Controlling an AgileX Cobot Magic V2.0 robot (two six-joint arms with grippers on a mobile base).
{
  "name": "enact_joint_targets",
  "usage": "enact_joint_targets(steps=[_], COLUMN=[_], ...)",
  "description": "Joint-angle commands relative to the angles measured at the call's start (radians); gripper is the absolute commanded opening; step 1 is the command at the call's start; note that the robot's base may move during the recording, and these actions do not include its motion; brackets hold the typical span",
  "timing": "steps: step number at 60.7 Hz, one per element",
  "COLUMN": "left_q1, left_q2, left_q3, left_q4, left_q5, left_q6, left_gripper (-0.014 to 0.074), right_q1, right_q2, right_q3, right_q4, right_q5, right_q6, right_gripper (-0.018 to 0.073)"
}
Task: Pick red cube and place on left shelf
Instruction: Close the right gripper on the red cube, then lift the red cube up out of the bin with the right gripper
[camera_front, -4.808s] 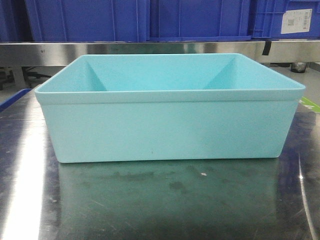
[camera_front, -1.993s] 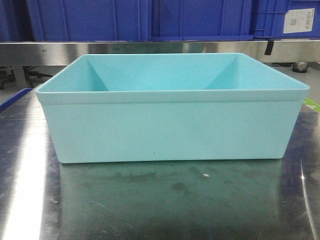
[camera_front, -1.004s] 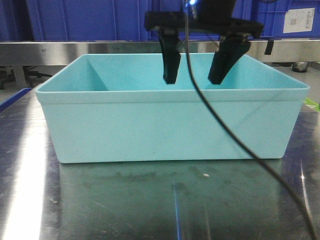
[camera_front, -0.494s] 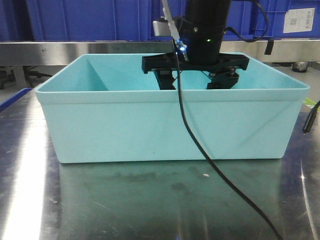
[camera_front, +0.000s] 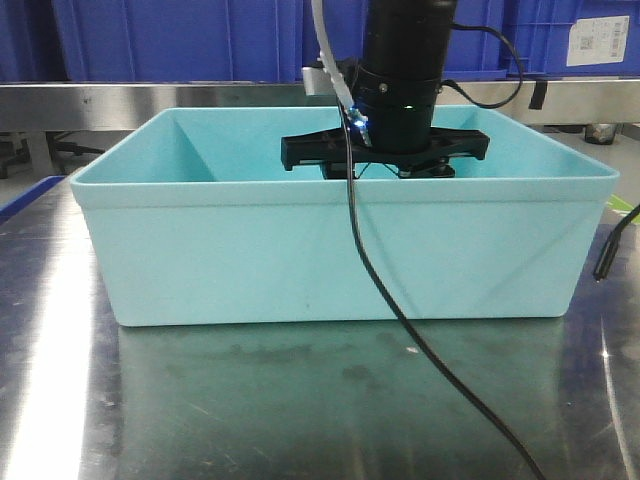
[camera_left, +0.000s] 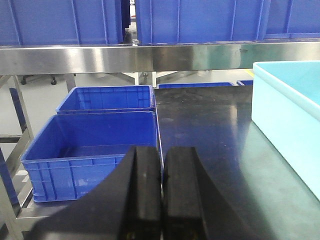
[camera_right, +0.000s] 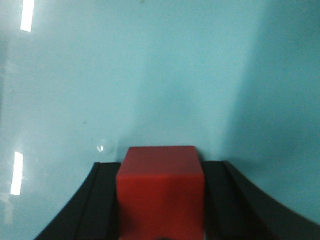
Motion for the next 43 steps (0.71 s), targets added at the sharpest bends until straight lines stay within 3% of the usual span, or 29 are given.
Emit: enact_joint_targets(steps=[1, 24, 43], left_q1=[0.0, 0.0, 0.0], left_q2=[-0.016, -0.016, -0.016], left_q3=[0.023, 0.023, 0.023], left_q4=[-0.005, -0.005, -0.005], left_q5=[-0.088, -0.088, -0.088], left_q6=[-0.001, -0.001, -0.001], left_gripper=[0.0102, 0.0102, 0.0102], right_q1=[-0.004, -0.003, -0.003], right_q2=[-0.089, -0.352, -0.667], right_q3=[-0.031, -0.016, 0.208], right_q4=[-0.015, -0.015, -0.016], right_q5=[-0.02, -0.013, -0.061], right_q6=[0.0, -0.08, -0.141], right_gripper=[0.0226, 0.0226, 0.0226])
